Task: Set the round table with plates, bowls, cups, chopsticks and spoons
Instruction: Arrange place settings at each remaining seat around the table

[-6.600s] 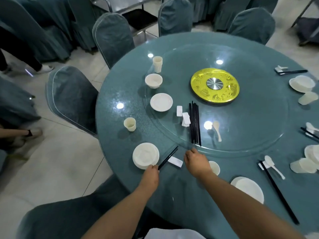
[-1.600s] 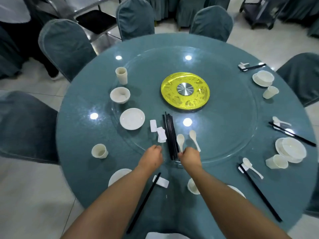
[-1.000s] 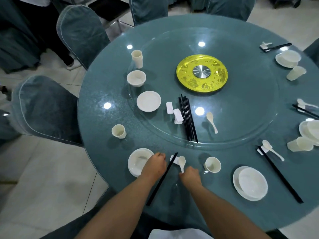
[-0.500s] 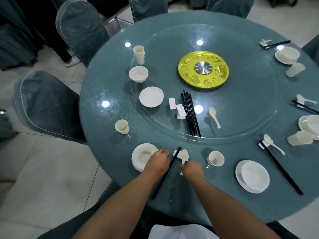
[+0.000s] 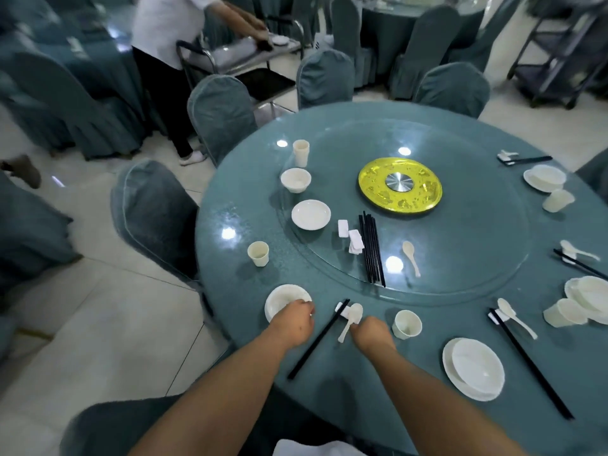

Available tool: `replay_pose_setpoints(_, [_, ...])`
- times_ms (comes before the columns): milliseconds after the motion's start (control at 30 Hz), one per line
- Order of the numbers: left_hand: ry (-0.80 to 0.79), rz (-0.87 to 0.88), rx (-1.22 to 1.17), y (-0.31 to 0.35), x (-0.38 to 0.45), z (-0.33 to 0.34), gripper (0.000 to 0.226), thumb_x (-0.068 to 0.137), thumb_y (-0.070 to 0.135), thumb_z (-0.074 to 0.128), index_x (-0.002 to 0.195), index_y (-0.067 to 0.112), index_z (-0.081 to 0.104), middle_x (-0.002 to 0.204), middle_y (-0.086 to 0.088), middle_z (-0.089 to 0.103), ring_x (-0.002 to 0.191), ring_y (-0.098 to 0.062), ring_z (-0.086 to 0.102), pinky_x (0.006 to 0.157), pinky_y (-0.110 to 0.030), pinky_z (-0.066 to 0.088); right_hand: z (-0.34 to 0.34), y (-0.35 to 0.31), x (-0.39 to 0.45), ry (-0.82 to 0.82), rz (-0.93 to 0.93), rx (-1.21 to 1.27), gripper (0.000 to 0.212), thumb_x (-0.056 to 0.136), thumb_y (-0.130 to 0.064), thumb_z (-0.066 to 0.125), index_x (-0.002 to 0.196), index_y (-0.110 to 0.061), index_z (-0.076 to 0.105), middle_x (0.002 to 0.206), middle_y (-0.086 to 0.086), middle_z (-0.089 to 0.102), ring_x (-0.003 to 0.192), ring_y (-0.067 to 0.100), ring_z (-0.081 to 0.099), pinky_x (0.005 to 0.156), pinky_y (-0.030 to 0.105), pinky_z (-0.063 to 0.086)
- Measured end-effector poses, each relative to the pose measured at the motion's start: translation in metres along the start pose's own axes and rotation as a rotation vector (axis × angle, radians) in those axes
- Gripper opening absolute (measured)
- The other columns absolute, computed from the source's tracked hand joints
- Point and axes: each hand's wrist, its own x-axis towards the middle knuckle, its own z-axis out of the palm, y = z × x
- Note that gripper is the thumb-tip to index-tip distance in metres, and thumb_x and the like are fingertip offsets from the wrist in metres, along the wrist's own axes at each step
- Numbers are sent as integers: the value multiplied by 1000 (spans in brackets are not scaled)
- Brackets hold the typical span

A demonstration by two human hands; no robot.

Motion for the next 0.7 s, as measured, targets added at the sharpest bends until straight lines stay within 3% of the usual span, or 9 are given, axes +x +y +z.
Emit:
replay_pose_setpoints(133, [37, -123, -66, 3, -45, 4, 39, 97, 22, 44, 134, 14, 53, 138, -8, 53, 126, -27, 50, 104, -36, 42, -4, 10, -29, -17, -91, -11, 35, 92, -31, 43, 110, -10, 65, 114, 13, 66, 95, 29, 58, 73, 28, 39])
replay_pose_setpoints(300, [61, -261, -164, -8, -124, 10, 41, 92, 24, 49, 132, 14, 53, 134, -12, 56, 120, -28, 55, 102, -35, 45, 9, 4, -65, -53, -213, -1, 38, 96, -31, 47, 114, -2, 64, 123, 19, 63, 115, 34, 58, 91, 32, 45])
replay_pose_setpoints(467, [185, -430, -209, -64, -217, -6, 37, 91, 25, 46, 125, 16, 58, 128, -11, 60, 113, -28, 58, 95, -32, 48, 46, -46, -126, -107, -368, -82, 40, 94, -34, 48, 109, -2, 67, 118, 19, 66, 111, 34, 61, 86, 33, 47])
replay_pose_setpoints(700, [317, -610, -303, -146, -316, -13, 45, 96, 23, 43, 141, 17, 47, 139, -9, 51, 121, -25, 53, 103, -33, 45, 115, -116, -206, -145, -565, -213, 43, 96, -35, 46, 114, -2, 66, 123, 19, 64, 117, 33, 58, 95, 34, 44])
